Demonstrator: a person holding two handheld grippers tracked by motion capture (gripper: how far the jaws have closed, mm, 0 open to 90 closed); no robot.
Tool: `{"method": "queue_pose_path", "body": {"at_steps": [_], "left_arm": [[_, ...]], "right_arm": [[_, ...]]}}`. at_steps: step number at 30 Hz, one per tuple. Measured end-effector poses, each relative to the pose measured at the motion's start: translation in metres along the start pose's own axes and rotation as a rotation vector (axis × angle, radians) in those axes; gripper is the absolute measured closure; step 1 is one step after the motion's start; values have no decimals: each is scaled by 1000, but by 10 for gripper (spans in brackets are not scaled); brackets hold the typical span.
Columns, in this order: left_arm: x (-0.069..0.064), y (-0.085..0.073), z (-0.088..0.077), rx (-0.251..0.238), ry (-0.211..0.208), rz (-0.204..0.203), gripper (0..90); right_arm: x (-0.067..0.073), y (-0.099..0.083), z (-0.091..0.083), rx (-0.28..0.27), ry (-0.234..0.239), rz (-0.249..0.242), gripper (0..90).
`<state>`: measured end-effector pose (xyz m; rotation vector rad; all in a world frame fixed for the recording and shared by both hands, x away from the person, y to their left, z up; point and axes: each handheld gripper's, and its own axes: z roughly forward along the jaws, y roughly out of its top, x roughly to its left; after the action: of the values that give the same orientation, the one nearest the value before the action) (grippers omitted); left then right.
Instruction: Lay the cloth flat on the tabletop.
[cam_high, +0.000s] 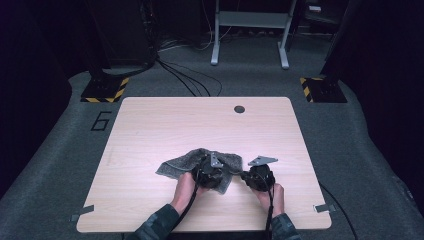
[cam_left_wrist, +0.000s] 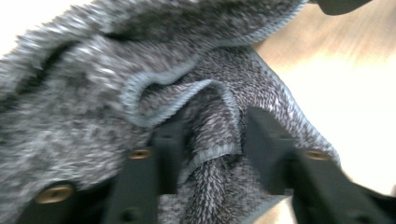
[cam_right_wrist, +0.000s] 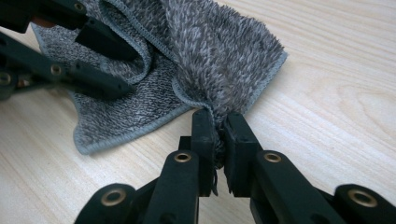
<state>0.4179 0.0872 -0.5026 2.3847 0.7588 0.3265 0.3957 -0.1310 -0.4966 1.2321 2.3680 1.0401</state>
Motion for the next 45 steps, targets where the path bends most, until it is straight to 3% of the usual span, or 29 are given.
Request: {"method": "queue_pose_path", "body": {"at_steps": [3, 9, 17, 25, 30, 39, 45], "left_arm": [[3, 0, -4, -14, -25, -11, 715], [11, -2, -13, -40, -30, -30, 784], [36, -15, -43, -80, -4, -94, 845], [52, -40, -68, -107, 37, -140, 859], [55, -56, -76, -116, 41, -175, 859], [51, -69, -90, -124, 31, -185, 861], [47, -73, -100, -140, 30, -186, 862]], "right_arm": [[-2, 1, -2, -2, 0, 13, 846], [-5, 3, -5, -16, -2, 14, 850], [-14, 1, -16, -41, -6, 53, 854], [-16, 0, -20, -46, 12, 63, 857], [-14, -2, -20, -50, 29, 56, 859], [-10, -9, -28, -42, 56, 63, 866], [-5, -9, -38, -69, 67, 64, 869]]}}
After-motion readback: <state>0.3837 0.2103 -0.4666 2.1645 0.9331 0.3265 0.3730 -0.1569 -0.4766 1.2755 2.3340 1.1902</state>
